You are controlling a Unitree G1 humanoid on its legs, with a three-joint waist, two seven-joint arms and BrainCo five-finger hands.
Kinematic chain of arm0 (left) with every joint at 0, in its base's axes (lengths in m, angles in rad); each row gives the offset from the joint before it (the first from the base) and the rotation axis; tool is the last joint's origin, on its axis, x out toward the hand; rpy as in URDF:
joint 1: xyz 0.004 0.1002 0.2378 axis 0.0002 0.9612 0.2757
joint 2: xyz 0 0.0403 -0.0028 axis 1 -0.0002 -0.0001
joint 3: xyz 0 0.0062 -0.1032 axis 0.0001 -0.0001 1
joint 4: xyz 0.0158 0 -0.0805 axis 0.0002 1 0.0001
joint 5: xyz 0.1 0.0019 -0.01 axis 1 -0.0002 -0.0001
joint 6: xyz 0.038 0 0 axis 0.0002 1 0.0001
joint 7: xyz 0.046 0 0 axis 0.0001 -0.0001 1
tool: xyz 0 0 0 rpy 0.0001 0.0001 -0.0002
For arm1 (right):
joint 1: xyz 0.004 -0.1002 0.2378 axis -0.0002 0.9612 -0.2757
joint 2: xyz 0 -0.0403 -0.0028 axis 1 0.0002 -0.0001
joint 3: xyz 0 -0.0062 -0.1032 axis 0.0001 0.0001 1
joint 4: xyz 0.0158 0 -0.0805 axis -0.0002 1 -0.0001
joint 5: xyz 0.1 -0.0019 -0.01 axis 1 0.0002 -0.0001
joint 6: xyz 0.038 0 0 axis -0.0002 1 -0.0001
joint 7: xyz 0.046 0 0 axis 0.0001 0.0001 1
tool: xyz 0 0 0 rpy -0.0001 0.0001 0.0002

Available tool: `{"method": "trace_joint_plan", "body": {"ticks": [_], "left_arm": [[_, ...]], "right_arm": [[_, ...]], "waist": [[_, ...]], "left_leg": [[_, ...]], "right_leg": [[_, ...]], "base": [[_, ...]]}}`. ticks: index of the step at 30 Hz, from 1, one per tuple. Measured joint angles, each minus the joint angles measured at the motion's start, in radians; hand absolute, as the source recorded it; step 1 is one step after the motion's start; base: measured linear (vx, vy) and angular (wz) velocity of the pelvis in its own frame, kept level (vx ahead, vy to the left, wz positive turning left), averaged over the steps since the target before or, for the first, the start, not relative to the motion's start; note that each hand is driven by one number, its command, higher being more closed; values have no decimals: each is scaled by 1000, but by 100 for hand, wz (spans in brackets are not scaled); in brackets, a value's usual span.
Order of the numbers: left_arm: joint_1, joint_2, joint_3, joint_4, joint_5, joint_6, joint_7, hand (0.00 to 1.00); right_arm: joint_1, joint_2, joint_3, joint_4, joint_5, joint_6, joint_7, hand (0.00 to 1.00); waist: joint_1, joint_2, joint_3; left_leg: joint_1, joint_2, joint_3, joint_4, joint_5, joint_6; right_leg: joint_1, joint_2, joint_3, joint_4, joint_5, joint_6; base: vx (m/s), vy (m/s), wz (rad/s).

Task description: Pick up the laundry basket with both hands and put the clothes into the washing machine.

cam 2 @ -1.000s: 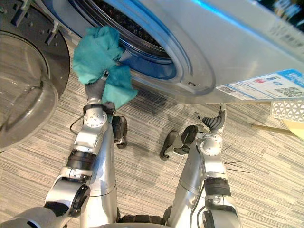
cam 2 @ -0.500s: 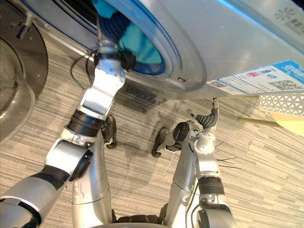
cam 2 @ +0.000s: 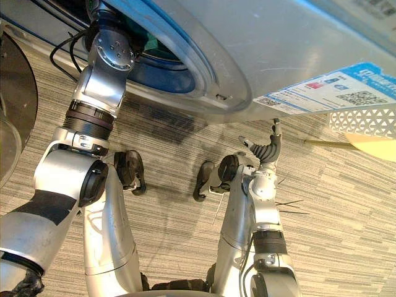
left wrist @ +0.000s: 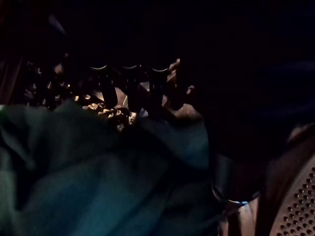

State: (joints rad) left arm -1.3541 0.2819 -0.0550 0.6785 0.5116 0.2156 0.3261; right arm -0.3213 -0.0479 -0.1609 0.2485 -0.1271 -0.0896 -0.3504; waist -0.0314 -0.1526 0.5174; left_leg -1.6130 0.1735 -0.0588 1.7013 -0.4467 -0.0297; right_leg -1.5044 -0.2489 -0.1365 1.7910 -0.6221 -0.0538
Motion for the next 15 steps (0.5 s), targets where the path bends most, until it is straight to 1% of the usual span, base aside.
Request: {"method": "trace_joint_plan", "body": {"ticks": [1,3,4,5,6,7,8,9,10,11,12,13,14,15], "left_arm": [[6,-1,11,0,0,0,-1,0],[53,0,28,-25,-27,0,0,0],[106,4,30,-69,-39,-1,0,0],[137,9,31,-97,-41,-2,1,0],[209,14,42,-149,-51,-7,1,0],[289,17,58,-189,-78,-18,3,0],[334,17,62,-205,-91,-23,3,0],[417,16,68,-227,-104,-31,4,0],[545,14,70,-253,-154,-52,4,0],[674,2,81,-270,-203,-72,1,0],[735,-7,94,-277,-228,-75,0,0],[860,-36,109,-280,-272,-81,-6,0],[980,-74,109,-280,-306,-88,-24,0],[1037,-98,110,-281,-319,-94,-31,0]], "right_arm": [[5,0,0,4,0,4,5,0],[50,5,5,21,0,25,22,0],[87,10,12,28,0,37,27,0],[104,14,17,31,0,42,28,0],[135,21,22,33,0,56,30,0],[162,26,23,36,0,65,32,0],[176,26,23,39,0,68,34,0],[200,26,23,43,0,73,41,0],[234,26,24,43,0,77,50,0],[248,25,24,43,-1,81,54,0],[252,25,24,44,-1,86,60,0],[265,24,24,45,-1,99,69,0],[283,21,24,52,-2,100,71,0],[292,21,24,58,-2,101,72,0]], "waist": [[4,0,0],[15,0,0],[24,0,0],[26,0,0],[32,1,0],[40,2,-1],[45,1,-8],[46,4,-43],[47,7,-99],[48,8,-110],[49,8,-111],[54,8,-119],[70,18,-133],[73,24,-142]], "left_leg": [[11,0,0,-6,0,-1],[75,-1,4,-54,5,-9],[123,-1,5,-94,9,-16],[149,-1,4,-118,12,-20],[205,-1,4,-172,21,-33],[268,-1,4,-234,35,-40],[296,-1,5,-265,41,-45],[320,-1,5,-313,56,-45],[350,0,8,-376,71,-54],[422,3,13,-436,87,-57],[463,4,19,-466,92,-59],[548,14,34,-533,100,-64],[629,22,47,-598,111,-69],[667,24,55,-633,118,-68]], "right_leg": [[11,0,-2,-6,0,0],[74,0,-11,-51,2,-4],[122,-1,-21,-89,6,-5],[149,0,-29,-113,8,-6],[206,2,-45,-165,15,-6],[271,4,-64,-226,28,-15],[299,7,-72,-257,33,-14],[327,11,-86,-302,42,-17],[356,21,-99,-363,57,-16],[426,30,-111,-424,70,-21],[465,37,-113,-454,76,-18],[541,49,-116,-520,90,-16],[613,67,-116,-590,109,-9],[648,74,-117,-625,117,-4]], "base": [[34,-31,5],[51,-45,6],[55,-50,7],[57,-64,9],[56,-82,11],[54,-90,11],[48,-98,11],[60,-93,10],[102,-101,10],[108,-74,7],[122,-64,-2],[123,-59,-15],[127,-49,-18],[136,-22,-12]]}}
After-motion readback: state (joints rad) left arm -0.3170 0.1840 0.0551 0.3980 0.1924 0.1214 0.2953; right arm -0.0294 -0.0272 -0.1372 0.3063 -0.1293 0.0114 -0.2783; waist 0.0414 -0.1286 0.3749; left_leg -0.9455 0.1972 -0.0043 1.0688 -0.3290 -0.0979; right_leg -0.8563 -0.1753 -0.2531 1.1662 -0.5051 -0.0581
